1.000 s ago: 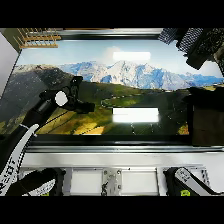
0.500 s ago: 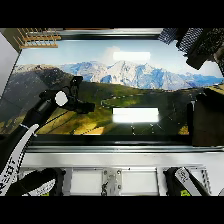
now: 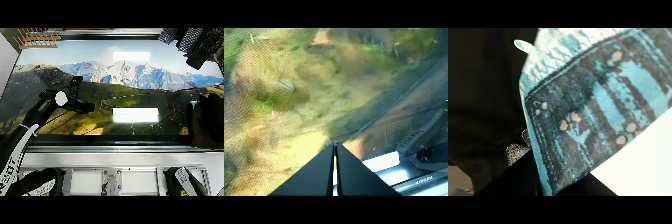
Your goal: Fold the clothes and pants, and hang the long-sleeved shirts on hangers.
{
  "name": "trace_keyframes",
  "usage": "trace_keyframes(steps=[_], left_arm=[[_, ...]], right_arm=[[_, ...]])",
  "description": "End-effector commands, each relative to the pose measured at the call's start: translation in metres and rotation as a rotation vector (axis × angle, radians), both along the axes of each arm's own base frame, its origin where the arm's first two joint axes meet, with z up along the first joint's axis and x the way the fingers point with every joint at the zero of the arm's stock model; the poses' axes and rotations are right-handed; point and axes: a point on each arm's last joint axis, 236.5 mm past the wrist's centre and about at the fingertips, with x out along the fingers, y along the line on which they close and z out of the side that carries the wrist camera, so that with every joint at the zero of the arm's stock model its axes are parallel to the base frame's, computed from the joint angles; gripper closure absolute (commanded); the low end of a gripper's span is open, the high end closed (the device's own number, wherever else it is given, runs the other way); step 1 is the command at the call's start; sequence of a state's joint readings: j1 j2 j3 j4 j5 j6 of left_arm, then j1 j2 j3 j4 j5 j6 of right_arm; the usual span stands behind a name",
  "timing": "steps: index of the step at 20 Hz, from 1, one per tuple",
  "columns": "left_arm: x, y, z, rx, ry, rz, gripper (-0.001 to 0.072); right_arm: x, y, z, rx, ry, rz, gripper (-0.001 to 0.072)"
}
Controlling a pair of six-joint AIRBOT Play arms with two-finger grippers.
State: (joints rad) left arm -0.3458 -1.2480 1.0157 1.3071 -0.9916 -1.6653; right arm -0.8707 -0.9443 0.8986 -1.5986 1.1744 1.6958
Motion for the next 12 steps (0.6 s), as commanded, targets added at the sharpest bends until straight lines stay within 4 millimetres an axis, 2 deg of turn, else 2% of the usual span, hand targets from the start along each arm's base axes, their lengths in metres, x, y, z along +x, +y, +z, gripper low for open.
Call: trace_keyframes(steps=[1, 2, 3, 4, 5, 6, 7, 8, 10, 11, 12], left_arm=[[0.000, 0.000, 0.000, 0.000, 0.001, 0.001, 0.0698], [0.000, 0.000, 0.000, 0.001, 0.001, 0.000, 0.0699], [0.000, 0.000, 0.000, 0.000, 0.000, 0.001, 0.0699], [0.001, 0.000, 0.000, 0.000, -0.002, 0.001, 0.0698], [0.002, 0.000, 0.001, -0.002, -0.009, 0.003, 0.0699], [0.007, 0.000, 0.003, -0.006, -0.029, 0.010, 0.0699], [0.013, 0.003, 0.008, -0.016, -0.054, 0.026, 0.0699], [0.019, 0.006, 0.016, -0.028, -0.085, 0.044, 0.0698], [0.030, 0.019, 0.038, -0.055, -0.149, 0.108, 0.0698], [0.033, 0.026, 0.047, -0.063, -0.172, 0.131, 0.0698], [0.034, 0.031, 0.055, -0.070, -0.191, 0.147, 0.0698]], right_arm=[[-0.015, 0.010, -0.021, 0.038, 0.057, -0.009, 0.0682], [-0.015, 0.010, -0.021, 0.040, 0.058, -0.009, 0.0666], [-0.016, 0.011, -0.021, 0.043, 0.061, -0.010, 0.0502], [-0.017, 0.013, -0.022, 0.050, 0.067, -0.010, 0.0215], [-0.020, 0.011, -0.021, 0.043, 0.078, -0.009, 0.0005], [-0.022, 0.006, -0.016, 0.022, 0.088, -0.009, 0.0005], [-0.021, -0.004, -0.001, -0.027, 0.082, -0.008, 0.0006], [-0.013, -0.016, 0.022, -0.103, 0.040, 0.013, 0.0005], [0.022, -0.029, 0.084, -0.277, -0.130, 0.103, 0.0005], [0.047, -0.019, 0.116, -0.332, -0.249, 0.171, 0.0005], [0.070, 0.001, 0.136, -0.338, -0.349, 0.251, 0.0005]])
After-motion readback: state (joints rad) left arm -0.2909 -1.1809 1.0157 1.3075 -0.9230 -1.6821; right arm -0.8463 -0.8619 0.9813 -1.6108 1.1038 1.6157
